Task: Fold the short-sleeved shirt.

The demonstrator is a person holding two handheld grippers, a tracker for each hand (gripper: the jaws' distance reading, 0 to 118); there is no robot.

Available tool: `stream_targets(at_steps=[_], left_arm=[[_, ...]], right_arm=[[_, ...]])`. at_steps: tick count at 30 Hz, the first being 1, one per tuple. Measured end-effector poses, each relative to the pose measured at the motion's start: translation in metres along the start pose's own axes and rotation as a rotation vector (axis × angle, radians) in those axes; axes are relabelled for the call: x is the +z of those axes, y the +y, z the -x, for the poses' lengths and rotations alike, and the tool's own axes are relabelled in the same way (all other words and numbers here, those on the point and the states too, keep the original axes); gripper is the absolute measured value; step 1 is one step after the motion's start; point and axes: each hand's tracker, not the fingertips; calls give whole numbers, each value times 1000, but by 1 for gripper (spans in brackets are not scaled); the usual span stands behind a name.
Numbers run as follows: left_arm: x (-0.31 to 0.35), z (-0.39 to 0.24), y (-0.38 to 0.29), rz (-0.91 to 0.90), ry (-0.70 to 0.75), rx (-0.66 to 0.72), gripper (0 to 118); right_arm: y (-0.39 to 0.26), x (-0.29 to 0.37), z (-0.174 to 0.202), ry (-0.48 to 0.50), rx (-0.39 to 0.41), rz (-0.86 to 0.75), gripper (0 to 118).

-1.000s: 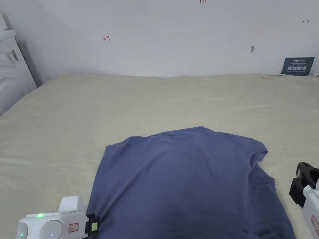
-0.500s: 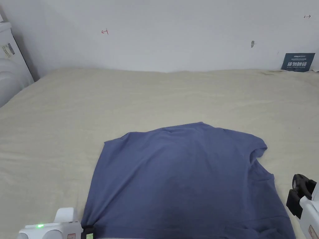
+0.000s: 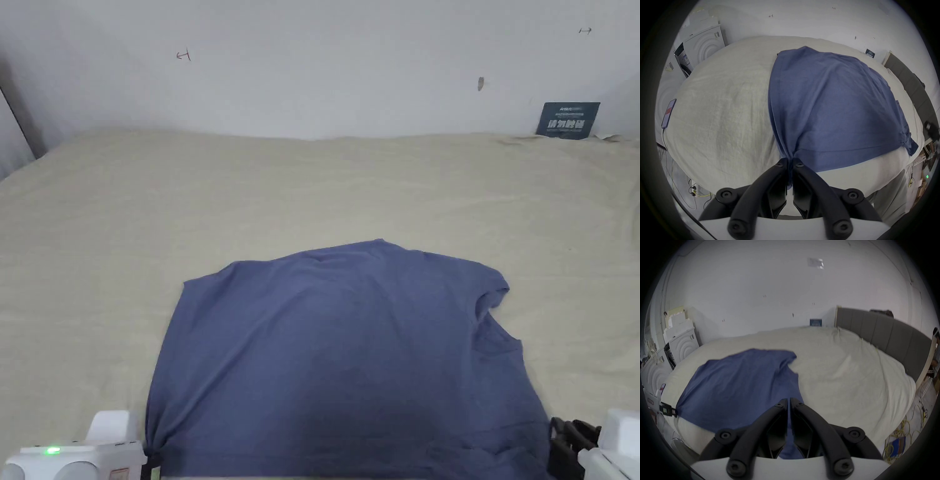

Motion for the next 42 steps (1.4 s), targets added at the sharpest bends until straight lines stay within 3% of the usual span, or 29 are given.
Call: stream_targets(at_steps=[3,4,13,14,16,18,20,21,33,42], left_arm=[[-1,6,2,-12,-4,-1,3],[0,7,3,-15,-8,1,3],[9,8,10,-43,-34,15,3],[9,8,10,-44,-34,15,3],[11,7,10,-45,-35,15,3],[9,8,10,-42,-34,15,3],[10,7,9,-40,-33,15,3],[10,7,9,-40,-33,16,3],[18,14,23,-71,-75,61,3],[26,11,93,-164,-94,69,3]], right_arm=[[-16,-15,-10,14,-9,118,85],[-22,-18,-11,12,-16,143,93],[-48,-36,-1,-18,9,246,93],[-50,-37,0,-14,9,248,92],[-52,-39,1,-7,10,253,74],[-52,-36,4,-7,14,249,36],[-51,-31,7,-4,30,235,20],[-49,-27,8,-6,35,229,5],[-4,3,10,33,82,112,4],[75,-22,13,36,85,3,4]])
